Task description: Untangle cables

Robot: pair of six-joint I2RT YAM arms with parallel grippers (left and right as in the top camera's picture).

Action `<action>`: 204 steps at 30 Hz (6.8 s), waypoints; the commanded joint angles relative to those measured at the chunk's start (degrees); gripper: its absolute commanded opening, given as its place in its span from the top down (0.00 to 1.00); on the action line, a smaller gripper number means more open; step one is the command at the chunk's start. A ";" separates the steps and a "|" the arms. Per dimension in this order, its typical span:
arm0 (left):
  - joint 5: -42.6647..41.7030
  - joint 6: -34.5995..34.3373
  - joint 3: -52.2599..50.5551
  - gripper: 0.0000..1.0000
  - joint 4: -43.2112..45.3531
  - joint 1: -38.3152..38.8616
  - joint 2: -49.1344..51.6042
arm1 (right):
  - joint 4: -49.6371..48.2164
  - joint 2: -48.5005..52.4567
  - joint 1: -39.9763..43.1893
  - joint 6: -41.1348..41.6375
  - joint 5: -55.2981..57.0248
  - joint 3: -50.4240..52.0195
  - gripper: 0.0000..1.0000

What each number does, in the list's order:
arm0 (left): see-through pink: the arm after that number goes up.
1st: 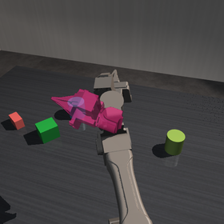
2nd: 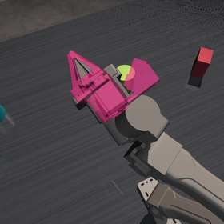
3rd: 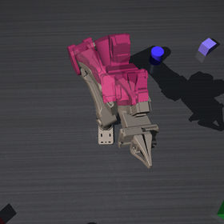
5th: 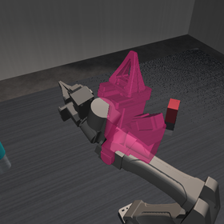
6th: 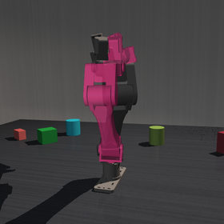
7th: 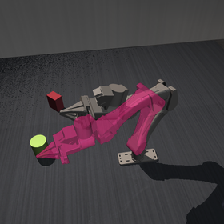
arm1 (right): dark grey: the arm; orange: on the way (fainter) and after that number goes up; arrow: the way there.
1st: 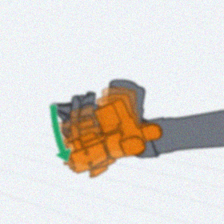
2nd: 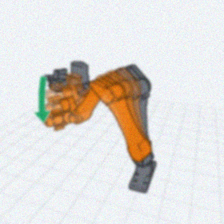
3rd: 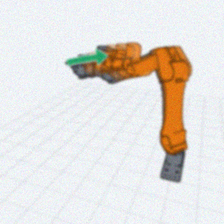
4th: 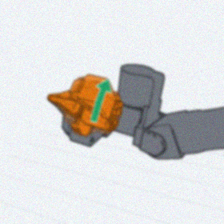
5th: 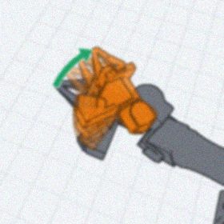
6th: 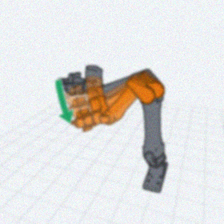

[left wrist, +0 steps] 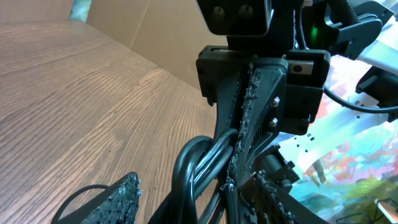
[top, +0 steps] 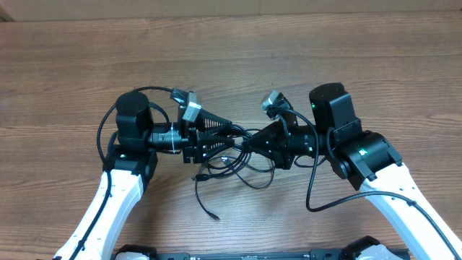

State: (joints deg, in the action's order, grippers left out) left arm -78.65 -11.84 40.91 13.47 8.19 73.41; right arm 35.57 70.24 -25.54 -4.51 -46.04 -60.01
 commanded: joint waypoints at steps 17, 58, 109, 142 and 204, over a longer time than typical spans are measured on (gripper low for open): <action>2.82 -0.17 0.39 0.96 0.07 0.83 0.00 | -0.26 -1.44 0.15 -0.20 -0.07 -2.29 0.96; 36.83 -39.23 0.39 0.96 0.00 0.79 0.00 | 3.98 1.86 0.15 -0.20 10.84 -2.21 0.96; 22.53 -20.13 0.39 0.96 -5.27 4.96 0.00 | 3.10 1.86 0.11 -0.20 10.82 -2.21 0.70; 27.12 -27.39 0.39 0.96 -4.28 5.35 0.00 | 3.15 1.86 0.11 -0.17 10.82 -2.21 0.96; 23.54 -33.62 0.39 0.96 -8.04 5.35 0.00 | 0.92 2.38 0.11 -37.62 12.17 -2.21 0.54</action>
State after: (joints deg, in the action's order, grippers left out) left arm -52.47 -47.55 40.91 5.15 13.78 73.41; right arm 36.77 72.60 -25.28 -36.38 -34.02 -61.06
